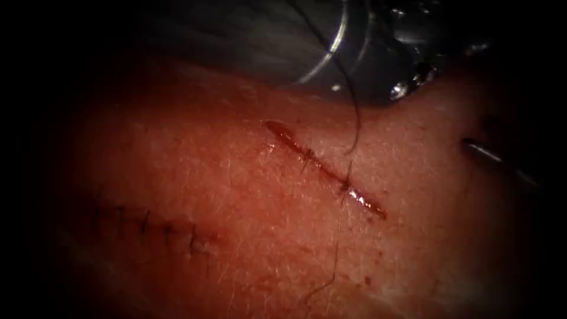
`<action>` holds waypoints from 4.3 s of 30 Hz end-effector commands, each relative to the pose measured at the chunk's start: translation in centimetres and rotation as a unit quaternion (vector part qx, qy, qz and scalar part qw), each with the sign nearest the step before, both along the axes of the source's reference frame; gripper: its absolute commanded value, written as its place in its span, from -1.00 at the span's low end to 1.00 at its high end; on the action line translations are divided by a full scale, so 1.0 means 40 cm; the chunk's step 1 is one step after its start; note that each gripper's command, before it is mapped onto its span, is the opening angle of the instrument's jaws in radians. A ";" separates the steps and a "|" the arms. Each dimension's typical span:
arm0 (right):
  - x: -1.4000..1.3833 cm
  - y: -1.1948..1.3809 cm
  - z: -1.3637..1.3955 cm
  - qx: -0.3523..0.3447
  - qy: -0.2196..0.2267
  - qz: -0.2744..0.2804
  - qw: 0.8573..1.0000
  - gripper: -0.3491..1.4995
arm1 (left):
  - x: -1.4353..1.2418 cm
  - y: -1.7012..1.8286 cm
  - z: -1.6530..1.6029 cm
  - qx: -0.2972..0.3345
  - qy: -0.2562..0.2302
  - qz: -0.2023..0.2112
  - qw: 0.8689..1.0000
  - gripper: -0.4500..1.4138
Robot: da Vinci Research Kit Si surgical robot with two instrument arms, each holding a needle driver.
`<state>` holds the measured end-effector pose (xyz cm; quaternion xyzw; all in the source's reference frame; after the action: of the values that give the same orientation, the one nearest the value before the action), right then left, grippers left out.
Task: Wound Closure
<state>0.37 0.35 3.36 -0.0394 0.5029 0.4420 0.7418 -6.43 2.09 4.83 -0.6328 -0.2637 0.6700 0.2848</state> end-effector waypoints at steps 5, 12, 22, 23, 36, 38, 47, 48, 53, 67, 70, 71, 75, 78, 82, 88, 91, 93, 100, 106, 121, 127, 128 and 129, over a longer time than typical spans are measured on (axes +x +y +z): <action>-0.0029 -0.0003 -0.0030 0.001 -0.013 0.013 1.000 0.42 | -0.0016 -0.0013 0.0094 -0.002 0.046 -0.016 0.999 0.46; 0.0003 -0.0005 -0.0066 0.003 -0.013 0.008 1.000 0.56 | 0.0137 -0.0022 0.0115 -0.016 0.125 -0.016 0.992 0.68; 0.0026 -0.0012 -0.0104 0.002 -0.014 0.001 1.000 0.58 | 0.0346 -0.0160 0.0245 -0.046 0.153 -0.016 0.987 0.62; 0.0029 -0.0014 -0.0105 0.000 -0.015 -0.001 1.000 0.58 | 0.0360 -0.0172 0.0261 -0.046 0.155 -0.016 0.987 0.62; 0.0087 -0.0055 -0.0117 -0.003 -0.001 -0.016 1.000 0.60 | 0.0491 -0.0348 0.0441 -0.046 0.167 -0.009 0.985 0.48; 0.0100 -0.0070 -0.0127 -0.003 0.005 -0.022 1.000 0.60 | 0.0489 -0.0378 0.0438 -0.046 0.154 0.005 0.987 0.26; 0.0174 -0.0153 -0.0172 0.014 0.020 -0.072 0.997 0.56 | 0.0406 -0.0556 0.0351 0.004 0.154 0.004 0.988 -0.14; 0.0183 -0.0160 -0.0177 0.014 0.023 -0.075 0.997 0.56 | 0.0392 -0.0573 0.0342 0.010 0.157 0.003 0.988 -0.10; 0.0230 -0.0192 -0.0196 0.018 0.020 -0.093 0.995 0.54 | 0.0303 -0.0656 0.0319 0.035 0.231 0.018 0.972 0.24; 0.0318 -0.0232 -0.0211 0.028 0.009 -0.120 0.992 0.52 | 0.0248 -0.0775 0.0420 0.097 0.385 0.078 0.915 0.24; 0.0332 -0.0236 -0.0209 0.029 0.009 -0.124 0.992 0.51 | 0.0249 -0.0787 0.0432 0.096 0.396 0.083 0.909 0.08; 0.0336 -0.0237 -0.0209 0.029 0.009 -0.124 0.992 0.51 | 0.0249 -0.0789 0.0434 0.099 0.395 0.084 0.909 -0.14; 0.0350 -0.0242 -0.0207 0.028 0.006 -0.126 0.992 0.52 | 0.0255 -0.0780 0.0427 0.104 0.392 0.087 0.910 -0.97; 0.0364 -0.0247 -0.0208 0.030 0.007 -0.129 0.991 0.52 | 0.0267 -0.0761 0.0414 0.107 0.390 0.093 0.910 -1.00; 0.0381 -0.0252 -0.0211 0.027 0.012 -0.140 0.990 0.51 | 0.0280 -0.0736 0.0400 0.106 0.383 0.086 0.913 -1.00; 0.0413 -0.0266 -0.0205 0.020 0.010 -0.168 0.986 0.49 | 0.0297 -0.0705 0.0383 0.104 0.379 0.073 0.917 -1.00; 0.0437 -0.0273 -0.0196 0.004 0.001 -0.197 0.980 0.47 | 0.0311 -0.0687 0.0359 0.108 0.376 0.068 0.918 -1.00; 0.0456 -0.0274 -0.0185 -0.023 -0.005 -0.227 0.974 0.45 | 0.0324 -0.0671 0.0337 0.107 0.373 0.065 0.919 -1.00; 0.0478 -0.0253 -0.0157 -0.130 -0.045 -0.308 0.942 0.54 | 0.0394 -0.0598 0.0247 0.094 0.365 0.051 0.925 -1.00; 0.0520 -0.0238 -0.0110 -0.175 -0.093 -0.335 0.921 0.80 | 0.0397 -0.0580 0.0205 0.089 0.362 0.047 0.927 -1.00; 0.0630 -0.0202 0.0080 -0.250 -0.180 -0.324 0.894 0.81 | 0.0379 -0.0572 0.0202 0.083 0.358 0.048 0.929 -1.00; 0.0628 -0.0200 0.0121 -0.256 -0.184 -0.321 0.893 0.81 | 0.0376 -0.0577 0.0209 0.083 0.357 0.050 0.929 -1.00; 0.0628 -0.0199 0.0122 -0.256 -0.185 -0.321 0.893 0.80 | 0.0376 -0.0577 0.0209 0.083 0.357 0.050 0.929 -1.00; 0.0628 -0.0199 0.0123 -0.256 -0.184 -0.322 0.893 0.80 | 0.0376 -0.0578 0.0209 0.084 0.356 0.051 0.929 -1.00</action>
<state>2.83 -0.38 3.80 -0.1461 0.4377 0.0202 0.8870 -4.88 -0.16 5.61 -0.3128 -0.2304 0.8404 0.3778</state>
